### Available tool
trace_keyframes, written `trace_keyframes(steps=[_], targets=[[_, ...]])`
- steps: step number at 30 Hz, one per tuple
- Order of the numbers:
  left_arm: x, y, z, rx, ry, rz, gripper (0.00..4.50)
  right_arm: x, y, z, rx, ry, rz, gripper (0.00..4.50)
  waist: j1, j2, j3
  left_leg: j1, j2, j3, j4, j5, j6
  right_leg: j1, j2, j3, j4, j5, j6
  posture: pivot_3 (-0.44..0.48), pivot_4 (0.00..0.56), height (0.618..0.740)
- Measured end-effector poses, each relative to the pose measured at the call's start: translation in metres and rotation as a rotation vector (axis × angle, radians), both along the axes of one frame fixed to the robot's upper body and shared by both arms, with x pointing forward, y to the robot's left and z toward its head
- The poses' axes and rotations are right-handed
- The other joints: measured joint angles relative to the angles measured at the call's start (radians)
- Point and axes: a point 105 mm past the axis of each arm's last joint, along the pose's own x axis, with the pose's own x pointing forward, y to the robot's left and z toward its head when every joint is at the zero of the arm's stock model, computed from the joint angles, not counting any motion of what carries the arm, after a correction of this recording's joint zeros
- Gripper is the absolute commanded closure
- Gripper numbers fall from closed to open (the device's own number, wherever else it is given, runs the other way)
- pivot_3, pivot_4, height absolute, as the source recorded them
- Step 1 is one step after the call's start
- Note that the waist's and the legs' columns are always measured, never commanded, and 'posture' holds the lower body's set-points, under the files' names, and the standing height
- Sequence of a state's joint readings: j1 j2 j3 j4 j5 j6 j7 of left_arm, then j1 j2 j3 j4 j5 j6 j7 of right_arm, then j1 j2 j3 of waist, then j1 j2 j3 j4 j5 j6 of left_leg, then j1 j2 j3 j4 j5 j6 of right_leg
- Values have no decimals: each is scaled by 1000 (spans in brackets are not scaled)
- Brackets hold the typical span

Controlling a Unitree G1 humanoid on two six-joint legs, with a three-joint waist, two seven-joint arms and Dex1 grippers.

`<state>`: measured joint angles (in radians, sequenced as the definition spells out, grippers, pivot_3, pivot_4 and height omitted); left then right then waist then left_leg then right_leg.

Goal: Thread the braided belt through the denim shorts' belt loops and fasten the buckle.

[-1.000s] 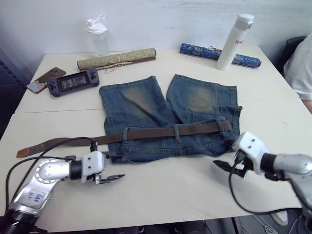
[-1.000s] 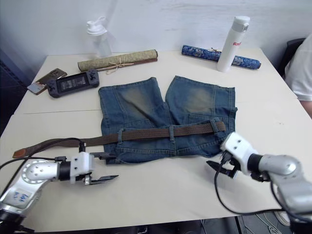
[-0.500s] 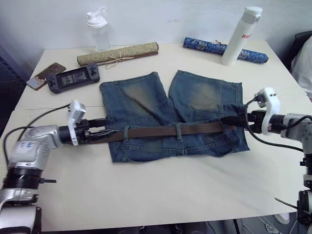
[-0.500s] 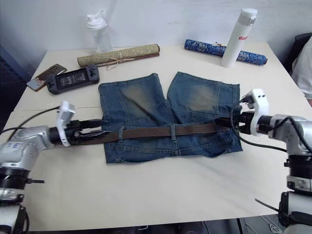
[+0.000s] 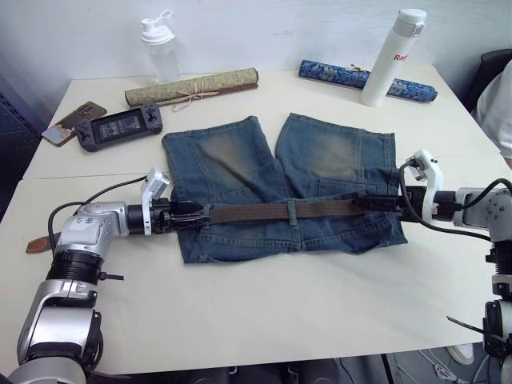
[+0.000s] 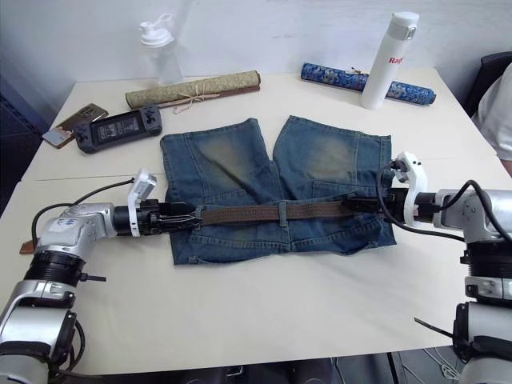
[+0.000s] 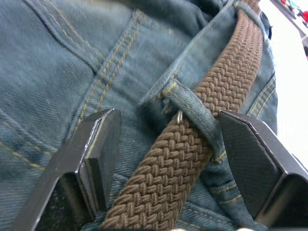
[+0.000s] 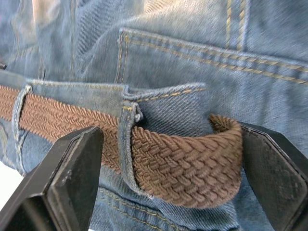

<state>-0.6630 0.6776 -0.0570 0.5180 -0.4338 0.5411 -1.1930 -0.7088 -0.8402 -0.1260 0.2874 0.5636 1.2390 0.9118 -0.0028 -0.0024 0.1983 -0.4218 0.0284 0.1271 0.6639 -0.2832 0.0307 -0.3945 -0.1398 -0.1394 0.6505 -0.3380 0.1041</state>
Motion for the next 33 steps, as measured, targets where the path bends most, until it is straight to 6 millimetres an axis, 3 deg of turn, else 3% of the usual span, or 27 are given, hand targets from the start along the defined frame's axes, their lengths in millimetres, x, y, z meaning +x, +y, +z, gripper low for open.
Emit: trace_keyframes(steps=[3, 6, 9, 11, 15, 23, 27, 30, 33], targets=[[1, -4, -2, 1, -8, -10, 977, -1, -2, -1, -3, -4, 1, 780, 0, 0, 0, 0, 0, 0, 1, 0, 0, 0, 0, 0, 1, 0, 0, 0, 150, 717], [1, -9, -3, -11, -7, -18, 977, -1, -3, -3, -5, -4, 0, 2147, 2, 0, 0, 0, 0, 0, 1, 0, 0, 0, -1, 0, 2, 0, 0, 0, 150, 717], [0, -9, -3, -7, -10, -25, 1749, -1, -2, -3, -5, -8, 2, 3545, 1, 0, 0, 0, 0, 0, 1, 0, 0, 0, -1, 0, 2, 0, 0, 0, 150, 717], [-1, -11, -4, -2, -9, -42, 2625, -1, -2, -2, -6, -15, 4, 4049, 1, 0, 0, 0, 0, 0, 1, 0, 0, 0, -1, 0, 2, 0, 0, 0, 150, 717], [-2, -15, -6, -4, -18, -68, 4135, 0, 0, -2, -1, -27, 11, 4049, 1, 0, 0, 0, 0, 0, 2, 0, 0, 0, -1, 0, 2, 0, 0, 0, 150, 717], [3, -20, -4, -3, -106, -59, 4206, 2, 2, 1, 23, -115, 26, 4049, 5, 0, 0, 0, -1, 0, 3, 0, 0, 1, -2, 0, 3, 0, 0, 0, 150, 717], [0, -19, 5, -3, -270, -15, 4206, -5, 2, 18, 16, -301, 46, 4049, 3, 0, 0, 0, -1, -1, 2, 0, 0, 0, -2, -1, 2, 0, 0, 0, 150, 717], [-10, -18, 25, 28, -519, 17, 4206, -38, 2, 21, -23, -439, 149, 4049, 11, 0, 0, -1, -1, -4, 1, 0, 0, 2, -2, 1, -1, 0, 0, 0, 150, 717], [-21, -13, 39, 83, -711, 33, 4206, -62, 4, 16, -27, -467, 218, 4049, 16, 0, 0, 1, -1, -2, 3, 0, 1, 3, -2, 0, 1, 1, 1, 0, 150, 717]])
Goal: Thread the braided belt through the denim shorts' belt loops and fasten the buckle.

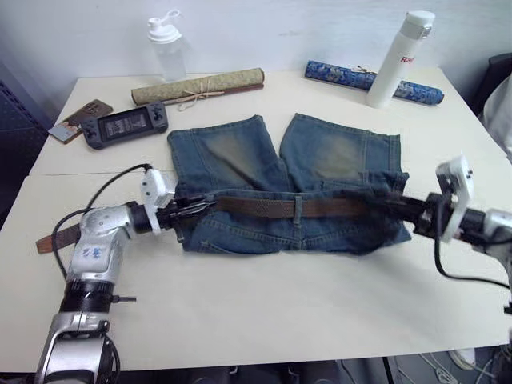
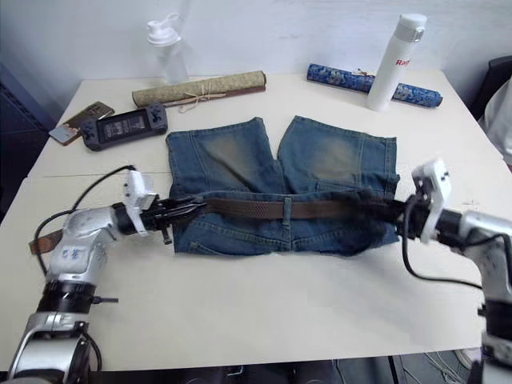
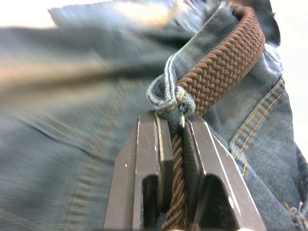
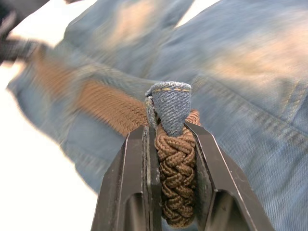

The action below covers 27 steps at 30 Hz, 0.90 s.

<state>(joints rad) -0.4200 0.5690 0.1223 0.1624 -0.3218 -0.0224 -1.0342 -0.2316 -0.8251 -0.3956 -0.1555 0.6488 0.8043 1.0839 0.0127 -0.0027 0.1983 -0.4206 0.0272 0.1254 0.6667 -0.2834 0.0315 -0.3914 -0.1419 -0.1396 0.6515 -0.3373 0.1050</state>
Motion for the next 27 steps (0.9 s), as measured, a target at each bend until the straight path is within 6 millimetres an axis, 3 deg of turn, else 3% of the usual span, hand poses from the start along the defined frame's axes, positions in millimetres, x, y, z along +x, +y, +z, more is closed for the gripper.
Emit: trace_keyframes(steps=[3, 5, 10, 13, 17, 22, 27], targets=[[-34, -2, -5, 152, -235, -73, 4206, -32, -7, -18, -160, -19, 87, 4050, 2, 0, 0, 4, -1, 1, -4, 0, 2, 3, -3, 2, -7, 0, 0, 0, 150, 717], [-68, 3, -33, 291, -340, -152, 4206, -56, -15, -47, -325, 4, 167, 4050, 1, 0, 0, 16, -1, 3, -8, -4, 2, 16, -2, 0, -16, 0, 1, 0, 150, 717], [-100, 7, -59, 441, -515, -270, 4206, -59, -12, -64, -550, -115, 261, 4050, -7, 0, -1, 18, 0, 5, -7, -6, 4, 16, -9, 3, -16, 3, 2, 0, 150, 717], [-110, 19, -88, 510, -542, -295, 4206, -61, -13, -76, -704, -199, 331, 4050, -8, -1, -2, 18, 2, 2, -6, -7, 1, 17, -8, 3, -17, 3, 1, 0, 150, 717], [-111, 23, -92, 534, -590, -320, 4206, -71, -15, -86, -776, -247, 386, 4050, -8, 7, -8, 22, 2, 3, -7, -7, 1, 20, -7, 1, -16, 3, 1, 0, 150, 717], [-110, 28, -102, 551, -558, -315, 4206, -84, -12, -92, -816, -294, 426, 4050, -11, 17, -19, 40, 2, 6, -19, -13, 3, 33, -7, 5, -24, 2, 0, 0, 150, 717], [-108, 32, -103, 564, -550, -306, 4206, -80, -4, -87, -1007, -591, 519, 4050, -13, 23, -23, 43, 4, 7, -21, -8, -4, 33, -5, 6, -21, 0, -3, 0, 150, 717]])
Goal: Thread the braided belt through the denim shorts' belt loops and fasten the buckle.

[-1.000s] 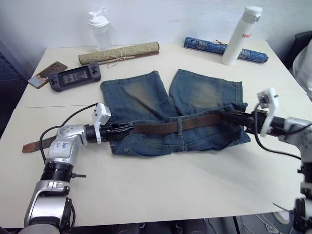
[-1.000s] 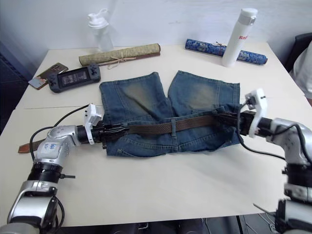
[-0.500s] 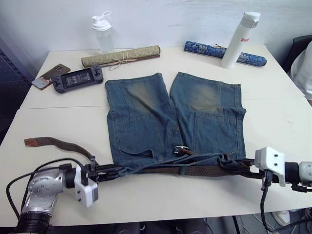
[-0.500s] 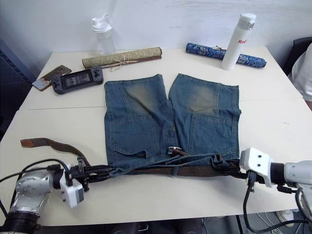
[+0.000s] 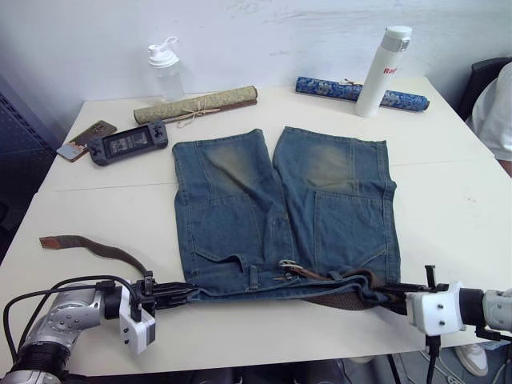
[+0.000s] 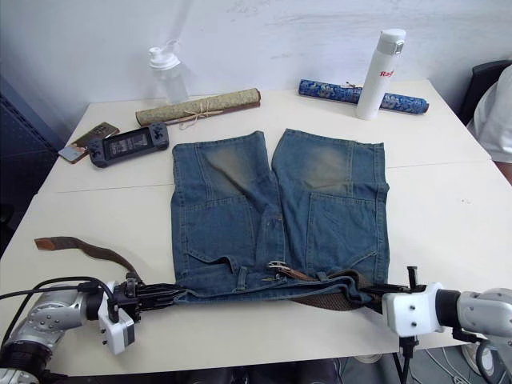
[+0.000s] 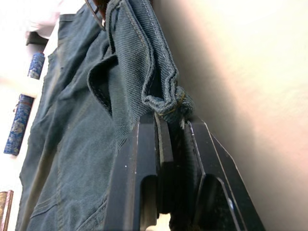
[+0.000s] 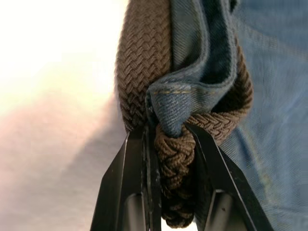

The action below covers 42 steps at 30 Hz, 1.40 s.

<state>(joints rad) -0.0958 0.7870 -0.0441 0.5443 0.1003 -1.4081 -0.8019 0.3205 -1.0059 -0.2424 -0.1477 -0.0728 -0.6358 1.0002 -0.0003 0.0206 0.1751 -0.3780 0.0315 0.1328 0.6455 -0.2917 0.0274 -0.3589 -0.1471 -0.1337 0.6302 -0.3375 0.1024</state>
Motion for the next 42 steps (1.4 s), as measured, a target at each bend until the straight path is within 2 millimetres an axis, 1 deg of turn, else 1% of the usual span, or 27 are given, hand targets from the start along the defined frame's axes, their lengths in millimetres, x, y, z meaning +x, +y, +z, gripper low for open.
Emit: trace_keyframes(steps=[1, 5, 7, 9, 11, 12, 13, 15, 16, 17, 18, 19, 21, 23, 25, 26, 29, 32, 33, 34, 35, 37, 38, 39, 41, 42], targets=[[1, 0, 0, -8, 0, 6, 4206, 1, 0, 1, -24, -72, 48, 4050, 1, 0, 0, 2, 0, 2, -1, 0, 0, 1, 0, -1, 1, 0, 0, 0, 150, 717], [2, 2, 0, -11, 2, 15, 4206, -2, -1, 0, -34, -166, 121, 4050, 0, 0, 0, 4, 0, 4, -2, 0, 0, 0, 0, 1, 1, -1, 1, 0, 150, 717], [3, 2, 0, -8, 9, 13, 4206, -10, -4, -5, -40, -183, 169, 4050, 1, 0, 0, 5, 0, 5, -2, 0, 0, 0, 0, 2, 1, -1, 1, 0, 150, 717], [4, 3, 0, -9, 14, 16, 4206, -13, -4, -7, -19, -171, 160, 4050, 0, 0, 0, 6, 0, 6, -2, 0, 1, 0, 0, 4, 1, -1, 1, 0, 150, 717], [5, 3, -1, -11, 24, 23, 3431, -8, -2, -7, 18, -152, 118, 2988, 0, 0, 0, 7, 0, 6, -2, -1, 2, 1, 0, 5, 2, -1, 0, 0, 150, 717], [6, 5, -4, -10, 50, 46, 3111, -3, -3, -6, 35, -143, 81, 2711, 0, 0, 0, 7, 0, 6, -2, -1, 2, 1, -1, 6, 2, -1, 0, 0, 150, 717], [8, 9, -6, -4, 71, 72, 2680, 2, -7, -5, 46, -131, 33, 2255, -1, 0, 0, 6, 0, 6, -2, -2, 3, 1, -1, 7, 3, -1, 0, 0, 150, 717], [11, 12, -1, -24, 66, 97, 1806, 5, -13, 0, 53, -95, -13, 1306, 0, -1, 0, 6, 1, 5, -1, -4, 6, 1, -1, 11, 3, -2, -1, 0, 150, 717], [12, 12, 1, -30, 60, 101, 1143, 5, -14, 2, 58, -83, -17, 562, -1, -2, 0, 7, 1, 5, -2, -4, 6, 1, -1, 11, 3, -2, -1, 0, 150, 717], [12, 13, 1, -31, 59, 101, 1039, 5, -14, 2, 60, -79, -18, 436, 0, -2, 0, 7, 1, 5, -2, -4, 6, 1, -1, 11, 3, -2, -2, 0, 150, 717], [13, 13, 4, -39, 50, 104, 585, 3, -14, 3, 74, -50, -25, 0, 0, -2, 0, 7, 1, 5, -2, -4, 6, 1, -1, 11, 3, -2, -2, 0, 150, 717], [15, 14, 7, -46, 44, 109, 281, -3, -15, 2, 96, 35, -55, 0, 1, -2, 0, 6, 1, 5, -2, -5, 6, 0, -1, 11, 3, -2, -2, 0, 150, 717], [16, 16, 12, -53, 56, 126, 281, -14, -20, -1, 93, 185, -93, 0, -1, -4, 1, 6, 2, 5, -2, -5, 6, 0, -1, 11, 3, -2, -2, 0, 150, 717], [13, 19, 13, -52, 108, 142, 281, -14, -24, 5, 103, 246, -125, 0, -5, -7, 3, 6, 3, 6, -2, -5, 6, 0, 0, 12, 3, -2, -2, 0, 150, 717], [10, 21, 15, -41, 160, 145, 281, -10, -22, 18, 130, 262, -143, 0, -12, -10, 5, 6, 4, 6, -1, -7, 5, 0, 0, 13, 2, -2, -2, 0, 150, 717], [6, 22, 17, -12, 213, 137, 281, -5, -20, 28, 157, 268, -157, 0, -16, -13, 6, 5, 4, 6, -1, -7, 4, 0, 1, 12, 1, -2, -3, 0, 150, 717], [-5, 22, 18, 15, 357, 127, 281, 8, -15, 49, 230, 249, -191, 0, -25, -15, 8, 2, 5, 6, 0, -7, 2, -1, 1, 12, -2, -3, -3, 0, 150, 717], [-13, 21, 25, 7, 541, 143, 281, 24, -8, 71, 373, 249, -246, 0, -27, -23, 15, 0, 5, 5, 3, -8, 2, -2, 1, 12, -2, -3, -2, 0, 150, 717], [-16, 21, 32, -6, 646, 164, 281, 36, -4, 87, 506, 248, -289, 0, -29, -26, 19, -1, 5, 5, 3, -7, 1, -2, 1, 12, -2, -3, -2, 0, 150, 717], [-13, 18, 44, -45, 730, 187, 281, 48, 0, 107, 655, 241, -332, 0, -31, -28, 20, -2, 5, 3, 4, -7, 1, -2, 1, 11, -2, -2, -2, 0, 150, 717], [-9, 15, 57, -89, 746, 189, 281, 54, 3, 118, 725, 238, -345, 0, -30, -27, 21, -3, 5, 3, 4, -7, 1, -2, 0, 11, -2, -2, -2, 0, 150, 717], [6, 6, 86, -228, 780, 209, 281, 66, 6, 131, 873, 256, -410, 0, -23, -26, 21, -6, 5, -2, 5, -7, 1, -3, 0, 8, -4, -2, -2, 0, 150, 717], [18, 4, 99, -324, 786, 245, 281, 76, 5, 134, 954, 255, -468, 0, -20, -26, 22, -9, 4, -4, 5, -6, 0, -4, 0, 7, -4, -2, -2, 0, 150, 717], [28, 2, 108, -408, 788, 273, 281, 83, 4, 132, 1010, 263, -519, 0, -17, -26, 22, -14, 4, -4, 6, -5, -1, -8, 0, 6, -2, -2, -2, 0, 150, 717], [42, 0, 119, -538, 815, 316, 281, 94, 0, 123, 1073, 285, -615, 0, -16, -26, 22, -18, 2, -4, 5, -1, -1, -12, 1, 5, -1, -2, -2, 0, 150, 717], [56, -1, 126, -668, 831, 364, 281, 103, -1, 115, 1131, 286, -692, 0, -15, -26, 22, -21, 0, -4, 5, 2, 0, -16, 0, 4, -1, -2, -1, 0, 150, 717]])
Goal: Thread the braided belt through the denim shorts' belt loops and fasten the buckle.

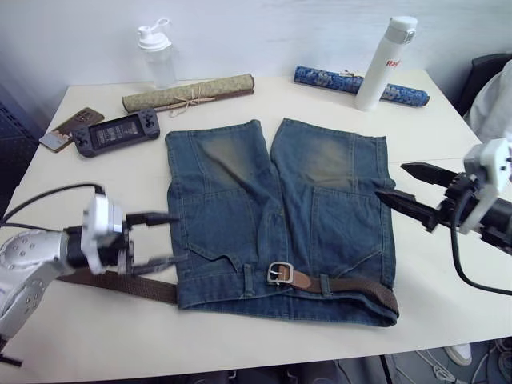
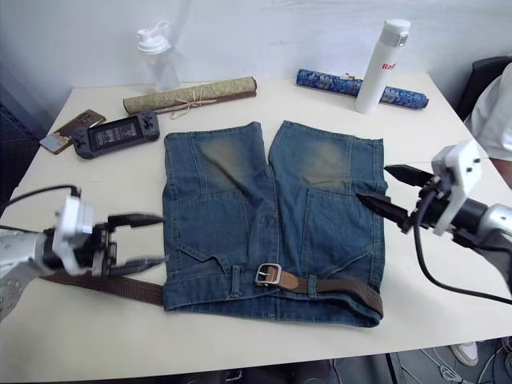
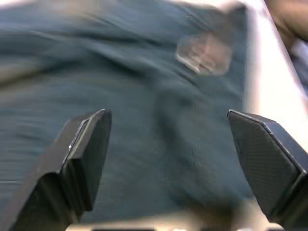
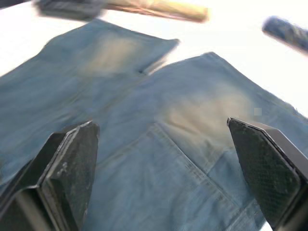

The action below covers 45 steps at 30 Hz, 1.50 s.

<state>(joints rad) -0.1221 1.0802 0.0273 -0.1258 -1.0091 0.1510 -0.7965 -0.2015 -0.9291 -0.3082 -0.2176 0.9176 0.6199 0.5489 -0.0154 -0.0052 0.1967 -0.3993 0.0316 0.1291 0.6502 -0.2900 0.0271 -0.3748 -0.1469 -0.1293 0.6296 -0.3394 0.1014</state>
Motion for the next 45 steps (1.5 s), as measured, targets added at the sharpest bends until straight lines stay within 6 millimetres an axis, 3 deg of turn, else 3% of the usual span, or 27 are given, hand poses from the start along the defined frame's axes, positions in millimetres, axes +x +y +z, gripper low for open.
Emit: trace_keyframes(steps=[3, 8, 13, 15, 18, 21, 23, 26, 31, 32, 34, 41, 45], targets=[[26, -3, -5, -101, 52, 164, 281, 13, 5, -19, 62, 46, -95, 0, 4, 0, 0, -5, -1, -1, 3, 1, 1, -3, 1, -2, 7, 1, 1, 0, 150, 717], [48, -21, -27, -144, 111, 259, 281, 18, 17, -36, 41, 63, -118, 0, 10, -1, 1, -7, -12, -11, -1, 9, 7, 2, -1, -12, 7, 3, 6, 0, 150, 717], [58, -32, -36, -66, 124, 209, 281, 20, 23, -47, -151, 74, -36, 0, -1, 2, 2, -8, -62, -84, -34, 43, 17, 39, -41, -85, -5, -2, 21, 0, 150, 717], [65, -36, -48, 56, 118, 164, 281, 23, 24, -53, -249, 92, 31, 0, 2, 2, 3, -9, -79, -103, -38, 55, 19, 44, -50, -83, -3, -8, 31, 0, 150, 717], [78, -36, -78, 250, 129, 115, 281, 36, 24, -59, -359, 130, 91, 0, 29, 3, 3, -10, -79, -100, -35, 57, 20, 44, -48, -70, -2, -8, 33, 0, 150, 717], [91, -47, -78, 311, 89, 41, 281, 46, 11, -73, -510, 221, 97, 0, 46, 2, 3, -10, -79, -99, -34, 56, 20, 44, -48, -68, -4, -8, 34, 0, 150, 717], [102, -56, -77, 321, 77, 17, 842, 49, 8, -79, -527, 283, 107, 0, 50, 2, 3, -9, -80, -98, -33, 56, 20, 45, -48, -67, -4, -7, 35, 0, 150, 717], [109, -67, -78, 341, 62, -20, 2024, 50, 8, -81, -525, 335, 115, 862, 49, 1, 3, -7, -80, -98, -33, 56, 20, 50, -48, -68, -6, -6, 36, 0, 150, 717], [106, -76, -82, 355, 46, -94, 4131, 48, 7, -86, -490, 406, 117, 3132, 48, -1, 1, -6, -80, -100, -28, 53, 21, 53, -48, -69, -7, -5, 36, 0, 150, 717], [106, -75, -84, 359, 47, -96, 4407, 48, 7, -86, -490, 409, 117, 3608, 48, -1, 0, -6, -80, -101, -27, 53, 21, 53, -48, -69, -7, -5, 36, 0, 150, 717], [105, -74, -86, 370, 48, -96, 4435, 49, 10, -88, -484, 411, 121, 4445, 45, -4, -3, -6, -79, -101, -26, 52, 21, 54, -48, -69, -7, -5, 36, 0, 150, 717], [112, -66, -89, 385, 63, -49, 4435, 63, 23, -96, -535, 349, 102, 4480, 36, -13, -16, -4, -76, -100, -22, 47, 20, 54, -46, -66, -7, -5, 36, 0, 150, 717], [129, -59, -86, 401, 64, 61, 4435, 94, 36, -92, -641, 246, 75, 4480, 23, -13, -20, -2, -72, -96, -21, 44, 14, 53, -41, -61, -6, -2, 34, 0, 150, 717]])
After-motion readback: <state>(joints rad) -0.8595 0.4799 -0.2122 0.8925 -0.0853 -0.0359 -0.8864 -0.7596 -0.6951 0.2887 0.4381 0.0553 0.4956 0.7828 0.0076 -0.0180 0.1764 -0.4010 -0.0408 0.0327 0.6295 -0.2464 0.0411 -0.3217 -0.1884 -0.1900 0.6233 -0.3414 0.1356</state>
